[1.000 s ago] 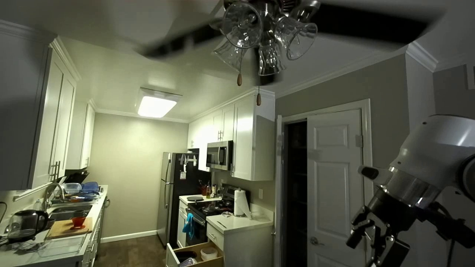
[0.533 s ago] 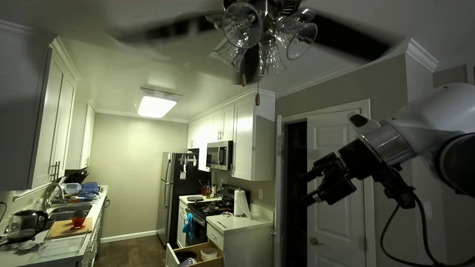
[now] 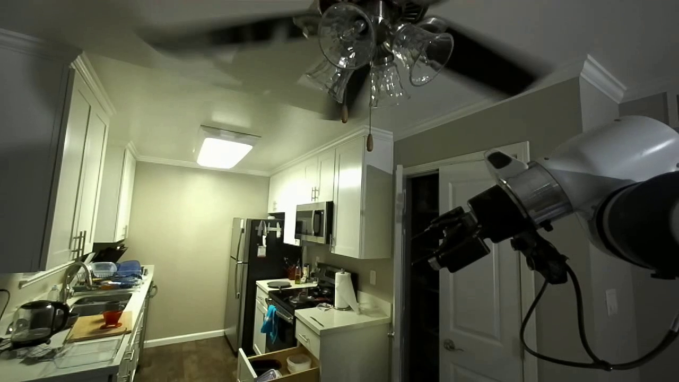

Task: Turn on the chandelier.

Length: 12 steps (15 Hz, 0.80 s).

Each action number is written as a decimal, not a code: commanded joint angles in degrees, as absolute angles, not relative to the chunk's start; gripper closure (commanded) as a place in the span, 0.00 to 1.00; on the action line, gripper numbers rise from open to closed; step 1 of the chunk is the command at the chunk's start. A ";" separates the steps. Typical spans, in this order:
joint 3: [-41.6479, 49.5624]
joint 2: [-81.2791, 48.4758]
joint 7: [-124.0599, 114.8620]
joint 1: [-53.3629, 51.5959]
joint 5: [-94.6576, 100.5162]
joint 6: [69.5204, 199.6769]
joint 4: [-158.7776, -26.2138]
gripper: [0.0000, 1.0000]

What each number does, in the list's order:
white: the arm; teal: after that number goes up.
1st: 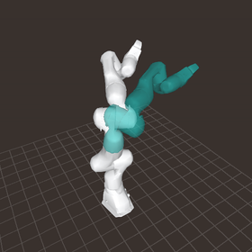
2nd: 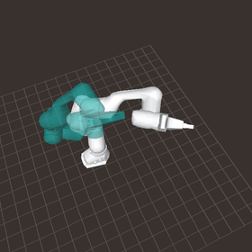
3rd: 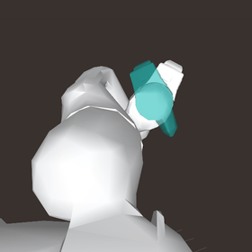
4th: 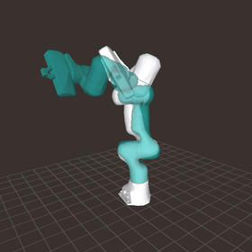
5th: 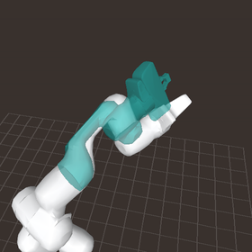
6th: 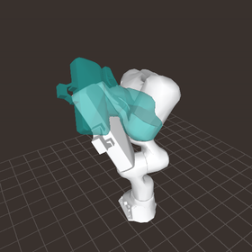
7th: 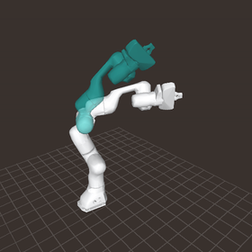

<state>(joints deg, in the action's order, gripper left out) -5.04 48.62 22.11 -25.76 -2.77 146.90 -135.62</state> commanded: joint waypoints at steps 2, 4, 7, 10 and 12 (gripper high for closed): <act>-6.23 46.68 19.85 -22.45 -0.71 154.90 -134.94 0.00; -6.92 42.36 17.17 -20.24 -0.15 161.12 -130.74 0.00; -9.28 36.44 11.50 -14.41 1.02 171.32 -125.87 0.00; -13.62 30.25 5.25 -4.61 3.59 182.01 -121.89 0.00; -18.61 27.84 1.67 4.65 2.19 186.33 -119.08 0.00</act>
